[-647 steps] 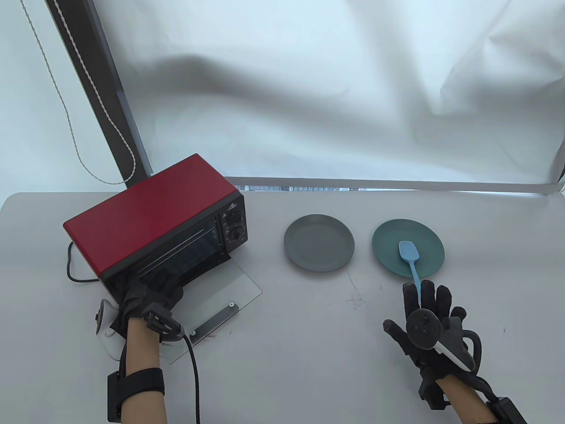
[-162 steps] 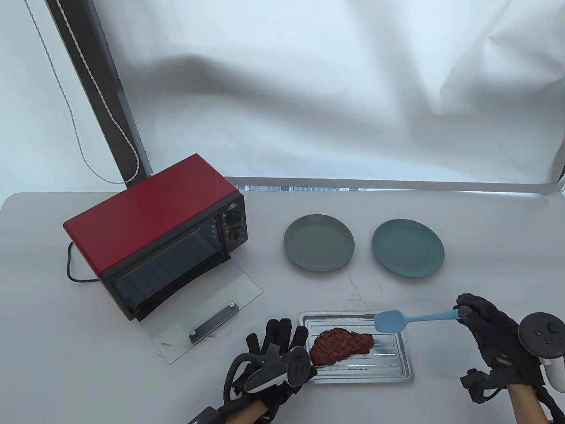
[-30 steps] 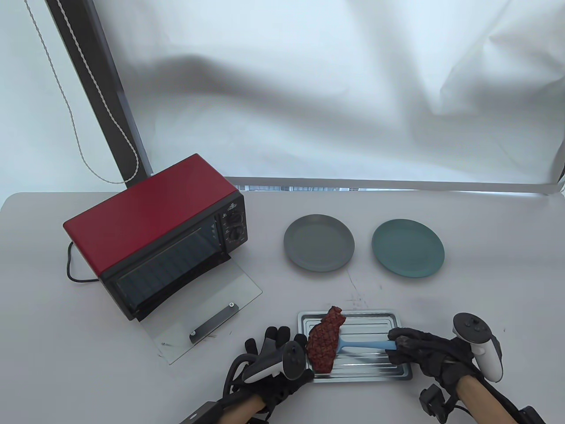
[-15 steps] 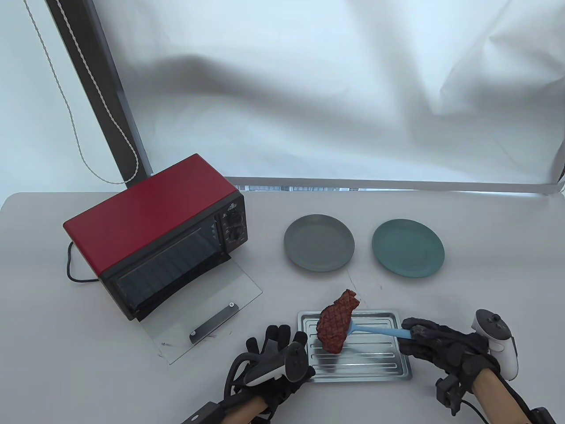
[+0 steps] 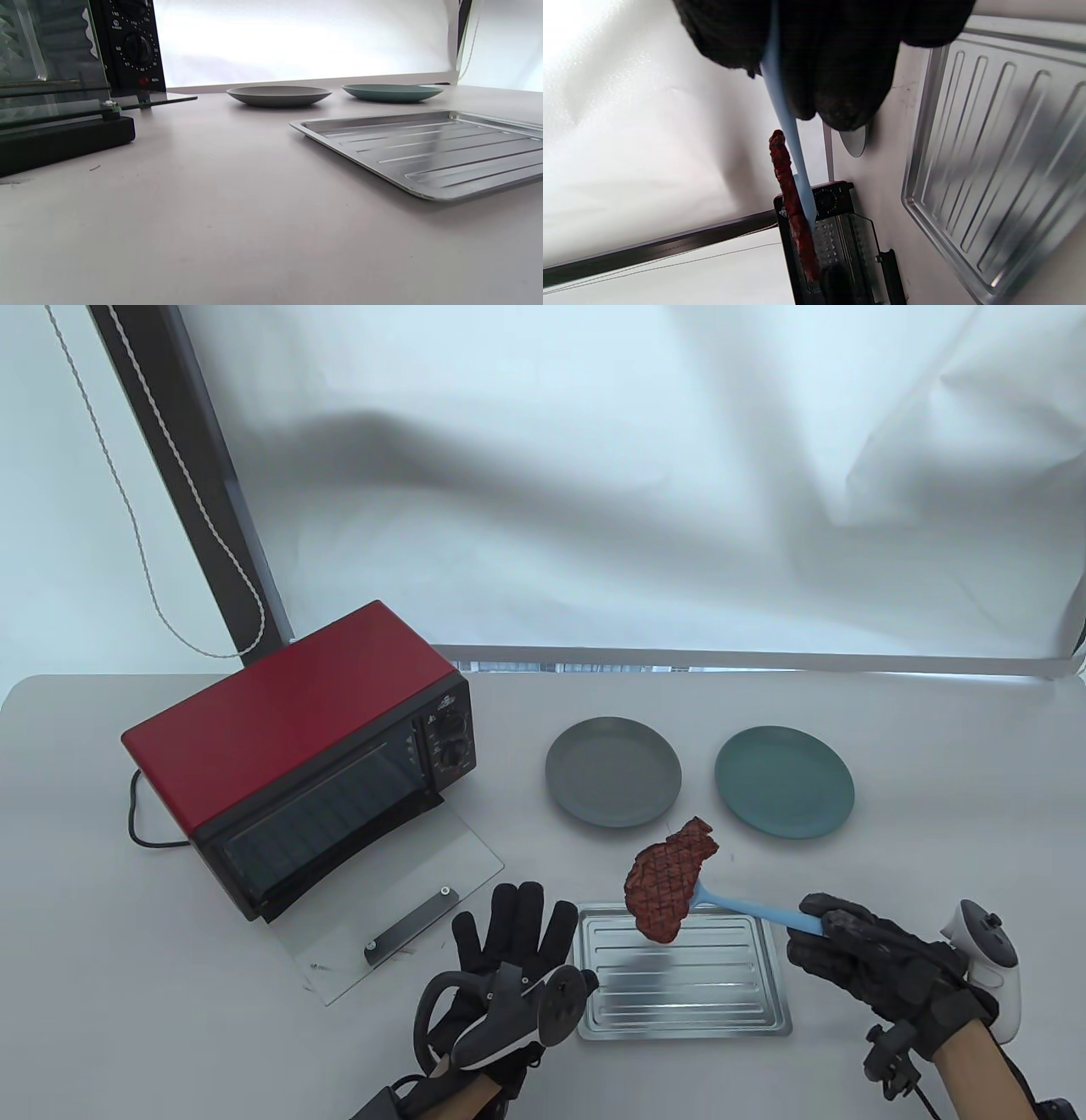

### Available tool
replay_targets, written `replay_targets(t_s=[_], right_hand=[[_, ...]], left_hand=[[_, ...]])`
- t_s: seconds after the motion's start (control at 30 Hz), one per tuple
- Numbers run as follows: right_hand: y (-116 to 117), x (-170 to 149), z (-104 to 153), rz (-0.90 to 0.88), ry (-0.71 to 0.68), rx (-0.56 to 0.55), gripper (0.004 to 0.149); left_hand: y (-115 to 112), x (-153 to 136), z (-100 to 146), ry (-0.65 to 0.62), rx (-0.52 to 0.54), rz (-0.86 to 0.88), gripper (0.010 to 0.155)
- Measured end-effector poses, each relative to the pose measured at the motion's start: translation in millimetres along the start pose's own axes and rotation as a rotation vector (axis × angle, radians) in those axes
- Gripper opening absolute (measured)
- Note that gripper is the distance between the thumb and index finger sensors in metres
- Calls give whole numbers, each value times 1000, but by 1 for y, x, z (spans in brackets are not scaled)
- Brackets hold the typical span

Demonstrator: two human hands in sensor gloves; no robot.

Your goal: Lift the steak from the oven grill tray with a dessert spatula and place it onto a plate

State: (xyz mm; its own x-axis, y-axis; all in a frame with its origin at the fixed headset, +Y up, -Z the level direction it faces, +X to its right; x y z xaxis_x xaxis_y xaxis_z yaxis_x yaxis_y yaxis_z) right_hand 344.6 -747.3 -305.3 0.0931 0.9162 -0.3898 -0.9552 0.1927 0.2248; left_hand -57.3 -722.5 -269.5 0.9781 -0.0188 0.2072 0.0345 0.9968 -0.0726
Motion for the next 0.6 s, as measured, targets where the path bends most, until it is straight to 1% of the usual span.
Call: replay_targets(t_s=[0.13,0.43,0.6], right_hand=[[4,6,4,-20,-14,-18,41],[17,16,7,-95,-12,-30,41],[31,34,10,-125,-10,-43,41]], left_hand=[[7,-7,4,14,31,-3,74],[5,-13,3,24,6,-6,73],[6,-13,3,23,3,-12,73]])
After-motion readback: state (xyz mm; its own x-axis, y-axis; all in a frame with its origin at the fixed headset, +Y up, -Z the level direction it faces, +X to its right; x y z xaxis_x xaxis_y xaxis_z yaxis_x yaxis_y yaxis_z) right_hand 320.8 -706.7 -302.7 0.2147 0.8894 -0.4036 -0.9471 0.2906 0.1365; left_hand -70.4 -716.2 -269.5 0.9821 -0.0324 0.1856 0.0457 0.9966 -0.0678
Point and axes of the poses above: the tracker on the back of each hand, its own x axis roughly to the thumb side, its own z axis roughly from the fingertips to the wrist, y = z × x, the point moved 1 cm from there along -z, roughly from the wrist to the fingertips, and after that the axes turned 6 degrees about y, right-handed, at the moved point
